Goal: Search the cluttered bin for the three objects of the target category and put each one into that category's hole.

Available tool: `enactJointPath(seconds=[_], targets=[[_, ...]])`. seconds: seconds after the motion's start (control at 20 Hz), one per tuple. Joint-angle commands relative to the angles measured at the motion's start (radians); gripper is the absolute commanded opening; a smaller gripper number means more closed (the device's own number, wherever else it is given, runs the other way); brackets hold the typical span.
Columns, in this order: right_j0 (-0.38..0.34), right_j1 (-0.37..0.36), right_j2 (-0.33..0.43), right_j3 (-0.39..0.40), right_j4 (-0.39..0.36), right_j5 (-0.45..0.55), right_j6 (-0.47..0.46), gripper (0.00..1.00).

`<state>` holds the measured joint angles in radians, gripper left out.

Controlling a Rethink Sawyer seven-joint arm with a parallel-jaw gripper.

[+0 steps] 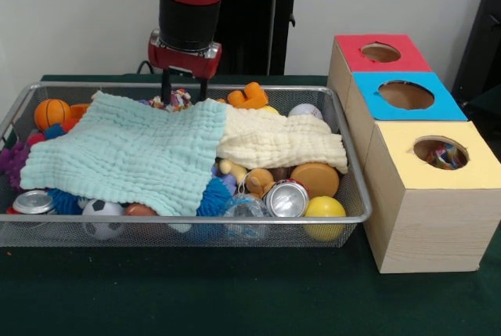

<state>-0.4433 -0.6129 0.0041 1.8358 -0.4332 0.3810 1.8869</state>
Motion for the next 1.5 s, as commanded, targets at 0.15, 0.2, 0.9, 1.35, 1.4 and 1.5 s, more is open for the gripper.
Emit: enactJointPath(seconds=[0.15, 0.2, 0.9, 1.35, 1.4, 1.5], targets=[[0.026, 0.0, -0.035, 0.048, -0.044, -0.012, 0.076, 1.0], [0.029, 0.007, -0.039, 0.045, -0.045, -0.017, 0.078, 1.0], [0.042, 0.078, -0.073, 0.032, -0.041, -0.089, 0.101, 1.0], [0.024, 0.083, -0.047, 0.048, -0.029, -0.137, 0.096, 0.0], [0.026, 0.083, -0.046, 0.05, -0.026, -0.146, 0.101, 0.0], [0.03, 0.084, -0.041, 0.052, -0.018, -0.16, 0.109, 0.0]])
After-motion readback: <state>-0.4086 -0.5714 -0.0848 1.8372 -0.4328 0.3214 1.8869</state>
